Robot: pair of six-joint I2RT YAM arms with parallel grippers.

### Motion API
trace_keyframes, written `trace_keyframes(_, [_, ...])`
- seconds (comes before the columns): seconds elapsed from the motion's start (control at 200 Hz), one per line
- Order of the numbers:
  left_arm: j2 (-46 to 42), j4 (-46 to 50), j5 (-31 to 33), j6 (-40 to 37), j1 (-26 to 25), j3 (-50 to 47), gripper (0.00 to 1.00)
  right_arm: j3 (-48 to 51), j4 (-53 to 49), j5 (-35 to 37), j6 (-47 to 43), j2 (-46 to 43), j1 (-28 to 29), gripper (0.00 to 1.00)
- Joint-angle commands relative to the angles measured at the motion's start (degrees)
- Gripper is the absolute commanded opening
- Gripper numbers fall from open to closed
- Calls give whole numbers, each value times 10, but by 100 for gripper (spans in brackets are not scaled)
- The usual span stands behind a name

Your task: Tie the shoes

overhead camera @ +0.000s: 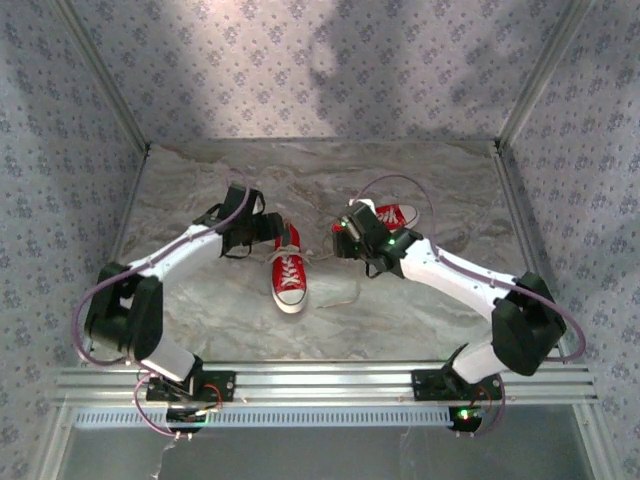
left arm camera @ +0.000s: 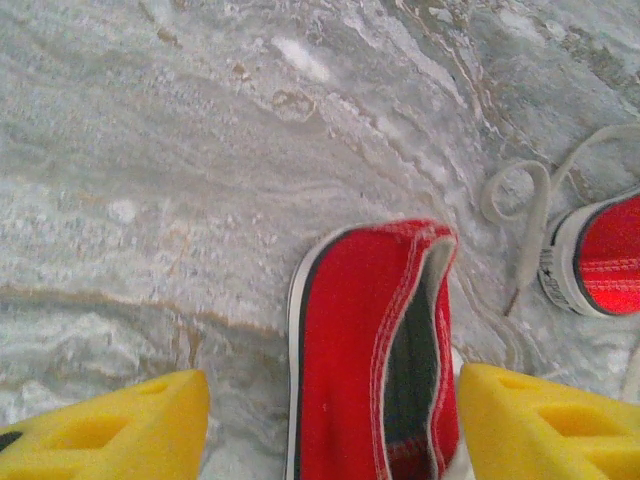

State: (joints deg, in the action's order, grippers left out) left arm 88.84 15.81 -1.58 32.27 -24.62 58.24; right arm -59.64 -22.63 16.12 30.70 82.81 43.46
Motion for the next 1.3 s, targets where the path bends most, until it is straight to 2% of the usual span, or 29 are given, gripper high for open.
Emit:
trace_keyframes(0.0, [48,40,23,-28,-10,48,62,24,-24,42,22,-51,-6,63])
trace_keyframes(0.16, [107,45,30,-41,-21,88,59,55,-42,57,26,-106,-18,62])
trace_keyframes(0.36, [158,70,64,-38,-24,119,43,82,-54,59,33,-146,-33,62])
trace_keyframes(0.44, [163,71,70,-35,-24,119,31,88,-55,59,33,-154,-36,62])
trace_keyframes(0.605, [166,67,71,-34,-24,136,0,90,-53,64,28,-160,-42,61])
trace_keyframes(0.685, [168,69,77,-42,-23,164,0,96,-49,71,26,-164,-43,61])
trace_keyframes(0.854, [224,86,76,-116,-4,285,0,103,-50,83,21,-163,-56,61])
trace_keyframes(0.984, [299,107,61,-174,21,400,0,111,-51,88,23,-164,-71,67])
trace_keyframes(1.009, [316,114,57,-185,26,422,0,113,-50,87,23,-164,-75,71])
trace_keyframes(1.159, [429,179,55,-252,50,612,0,122,-42,72,21,-165,-100,81])
trace_keyframes(1.294, [553,276,53,-308,60,828,0,125,-35,46,23,-163,-122,84])
